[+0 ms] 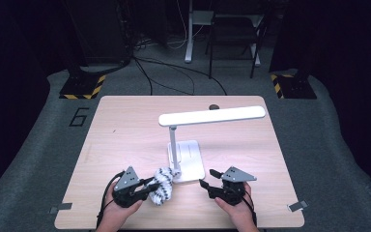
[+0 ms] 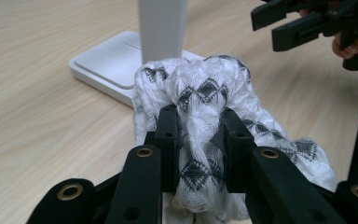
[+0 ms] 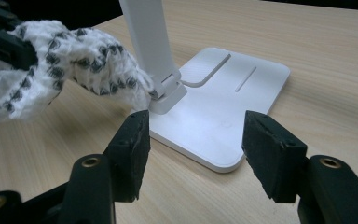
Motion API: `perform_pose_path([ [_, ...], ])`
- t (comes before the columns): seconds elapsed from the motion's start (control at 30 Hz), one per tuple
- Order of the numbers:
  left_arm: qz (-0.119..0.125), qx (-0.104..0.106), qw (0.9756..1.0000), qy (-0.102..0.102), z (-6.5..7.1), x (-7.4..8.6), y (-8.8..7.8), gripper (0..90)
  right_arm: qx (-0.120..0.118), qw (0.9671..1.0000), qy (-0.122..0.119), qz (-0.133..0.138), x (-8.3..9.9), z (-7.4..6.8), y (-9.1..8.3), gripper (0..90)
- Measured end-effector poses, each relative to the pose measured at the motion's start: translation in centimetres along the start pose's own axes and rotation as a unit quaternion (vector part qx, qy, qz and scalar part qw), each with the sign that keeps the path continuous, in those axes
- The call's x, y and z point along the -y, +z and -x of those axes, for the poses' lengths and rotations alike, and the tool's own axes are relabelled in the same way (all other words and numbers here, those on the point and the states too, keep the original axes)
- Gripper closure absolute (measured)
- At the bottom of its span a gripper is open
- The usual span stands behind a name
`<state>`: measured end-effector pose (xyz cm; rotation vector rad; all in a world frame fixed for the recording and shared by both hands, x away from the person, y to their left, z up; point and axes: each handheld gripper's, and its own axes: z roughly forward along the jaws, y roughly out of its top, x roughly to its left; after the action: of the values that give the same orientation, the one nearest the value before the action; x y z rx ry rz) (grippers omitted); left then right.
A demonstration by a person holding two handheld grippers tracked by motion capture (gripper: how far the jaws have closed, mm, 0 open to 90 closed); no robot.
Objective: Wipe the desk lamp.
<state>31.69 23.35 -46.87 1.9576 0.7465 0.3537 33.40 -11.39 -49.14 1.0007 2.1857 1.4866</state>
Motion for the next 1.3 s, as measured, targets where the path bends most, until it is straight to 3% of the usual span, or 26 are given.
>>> perform_pose_path([
  [0.1, 0.016, -0.015, 0.9996, -0.017, -0.9, -0.1, -1.1, 72.8, -0.004, 0.9999, -0.016, -0.003, -0.2, -0.3, 0.5, 40.6],
  [0.3, 0.027, -0.028, 0.999, -0.023, -2.2, -0.1, -2.4, 72.6, -0.023, 0.9991, -0.034, -0.011, -0.9, -0.9, 1.9, 40.9],
  [0.7, 0.035, -0.037, 0.9982, -0.031, -2.9, 0.1, -3.0, 72.4, -0.055, 0.9956, -0.067, -0.036, -2.0, -1.5, 5.5, 42.4],
  [0.87, 0.034, -0.045, 0.9979, -0.031, -2.9, 0.1, -3.0, 72.3, -0.061, 0.9947, -0.073, -0.04, -2.7, -1.6, 6.8, 42.2],
  [1.03, 0.034, -0.045, 0.9979, -0.033, -3.0, 0.1, -3.2, 72.3, -0.067, 0.9949, -0.061, -0.045, -2.9, -1.5, 7.8, 41.2],
  [1.17, 0.032, -0.043, 0.9981, -0.029, -3.0, 0.1, -3.3, 72.3, -0.067, 0.9934, -0.076, -0.054, -3.1, -1.3, 8.8, 41.0],
  [1.3, 0.036, -0.049, 0.9977, -0.029, -3.0, 0.1, -3.4, 72.3, -0.078, 0.9931, -0.072, -0.05, -3.3, -1.1, 9.3, 41.2],
])
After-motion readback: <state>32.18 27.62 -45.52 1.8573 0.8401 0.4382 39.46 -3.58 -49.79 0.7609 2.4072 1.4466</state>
